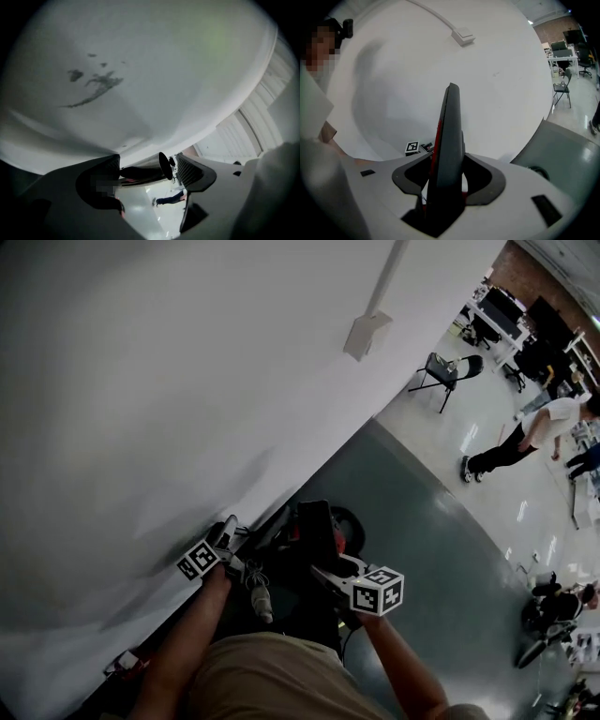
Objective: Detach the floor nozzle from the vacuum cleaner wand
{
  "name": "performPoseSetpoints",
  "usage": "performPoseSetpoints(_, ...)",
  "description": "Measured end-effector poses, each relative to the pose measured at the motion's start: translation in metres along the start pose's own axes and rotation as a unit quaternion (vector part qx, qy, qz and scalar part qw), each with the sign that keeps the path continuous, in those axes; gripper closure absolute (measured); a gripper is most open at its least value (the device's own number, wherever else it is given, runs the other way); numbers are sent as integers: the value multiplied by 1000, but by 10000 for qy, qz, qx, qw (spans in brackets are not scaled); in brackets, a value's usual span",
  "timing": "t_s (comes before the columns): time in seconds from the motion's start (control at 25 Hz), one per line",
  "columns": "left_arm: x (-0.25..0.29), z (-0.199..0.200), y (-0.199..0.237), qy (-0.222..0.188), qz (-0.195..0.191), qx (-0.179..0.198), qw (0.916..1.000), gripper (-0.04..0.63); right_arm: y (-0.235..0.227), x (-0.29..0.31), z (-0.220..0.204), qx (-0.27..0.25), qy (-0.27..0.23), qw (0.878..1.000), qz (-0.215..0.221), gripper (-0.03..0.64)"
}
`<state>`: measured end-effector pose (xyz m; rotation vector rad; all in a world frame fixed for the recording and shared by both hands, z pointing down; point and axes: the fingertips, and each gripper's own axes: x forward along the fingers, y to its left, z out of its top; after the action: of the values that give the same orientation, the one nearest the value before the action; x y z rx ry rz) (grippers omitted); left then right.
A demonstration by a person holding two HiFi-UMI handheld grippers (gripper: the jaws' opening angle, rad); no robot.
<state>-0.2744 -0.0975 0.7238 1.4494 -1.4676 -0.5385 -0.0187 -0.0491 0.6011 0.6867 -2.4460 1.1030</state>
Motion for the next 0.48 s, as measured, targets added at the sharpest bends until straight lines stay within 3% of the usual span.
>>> performPoseSetpoints(0.12,-26,17,-9,-367,-70,-291,9989,222,3,-11,-7,-40,150,9998,90,402)
performPoseSetpoints(0.32,-38,35,-7,-495,191,-5,9986,222,-22,-9,-5,-18,353,9994,29,402)
performPoseSetpoints(0.4,-27,39,-1,-513,286,-215,9980,224,-39,-6,-5,142,376,9992,-37,402)
performPoseSetpoints(0.48,-19,47,-4,-661,283,-658,9952,224,-52,-2,-5,281,433,9987,-54,402)
